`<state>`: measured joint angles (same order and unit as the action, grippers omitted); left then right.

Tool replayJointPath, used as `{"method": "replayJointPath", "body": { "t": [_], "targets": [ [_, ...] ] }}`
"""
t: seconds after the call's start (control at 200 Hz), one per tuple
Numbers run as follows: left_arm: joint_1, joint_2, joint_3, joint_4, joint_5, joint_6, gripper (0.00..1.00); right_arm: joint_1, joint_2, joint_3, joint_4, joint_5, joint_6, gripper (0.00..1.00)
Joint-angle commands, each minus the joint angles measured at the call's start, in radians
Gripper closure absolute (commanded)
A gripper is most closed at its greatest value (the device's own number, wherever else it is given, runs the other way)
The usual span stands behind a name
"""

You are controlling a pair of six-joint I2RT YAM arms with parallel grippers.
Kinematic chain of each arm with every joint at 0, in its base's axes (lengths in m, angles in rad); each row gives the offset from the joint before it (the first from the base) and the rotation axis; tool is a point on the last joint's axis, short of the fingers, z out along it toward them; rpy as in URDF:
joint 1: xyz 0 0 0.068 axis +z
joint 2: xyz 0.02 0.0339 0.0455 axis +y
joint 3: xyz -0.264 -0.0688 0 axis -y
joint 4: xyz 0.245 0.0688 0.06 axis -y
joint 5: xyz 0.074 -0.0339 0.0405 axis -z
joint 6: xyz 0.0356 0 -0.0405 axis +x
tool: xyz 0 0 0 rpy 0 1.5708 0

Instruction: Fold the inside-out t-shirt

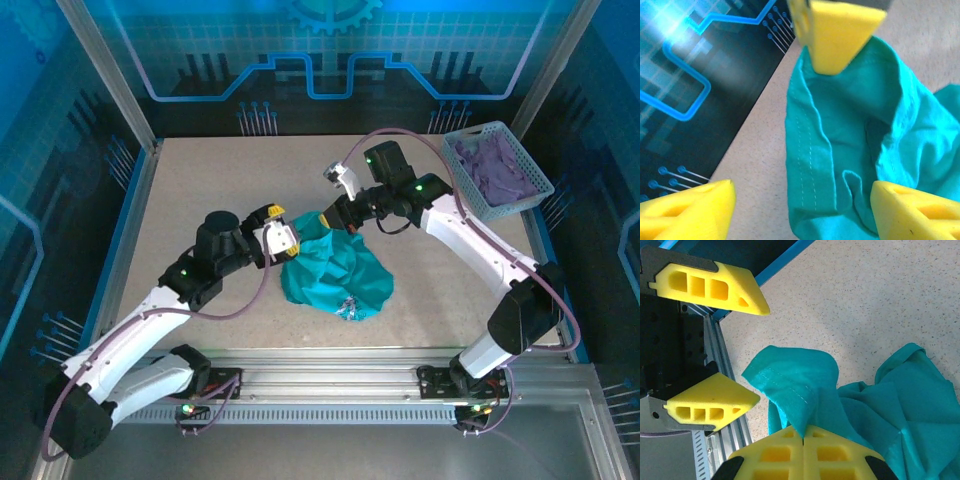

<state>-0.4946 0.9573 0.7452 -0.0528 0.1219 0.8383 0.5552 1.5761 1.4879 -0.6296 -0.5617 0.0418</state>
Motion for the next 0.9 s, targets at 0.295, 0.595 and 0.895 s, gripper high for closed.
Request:
{"method": "replayJointPath", "body": {
  "t": [0.295, 0.595, 0.895],
  "targets": [
    [0.060, 0.047, 0.074, -0.056, 0.106, 0.269, 0.39, -0.006, 0.001, 0.030, -0.024, -0.027, -0.014, 1.00],
    [0.065, 0.105, 0.107, -0.103, 0.112, 0.304, 0.45, -0.005, 0.008, 0.042, -0.027, -0.024, -0.010, 1.00],
    [0.065, 0.108, 0.098, -0.068, 0.133, 0.301, 0.58, -0.005, 0.021, 0.055, -0.030, -0.024, -0.011, 1.00]
  ]
}}
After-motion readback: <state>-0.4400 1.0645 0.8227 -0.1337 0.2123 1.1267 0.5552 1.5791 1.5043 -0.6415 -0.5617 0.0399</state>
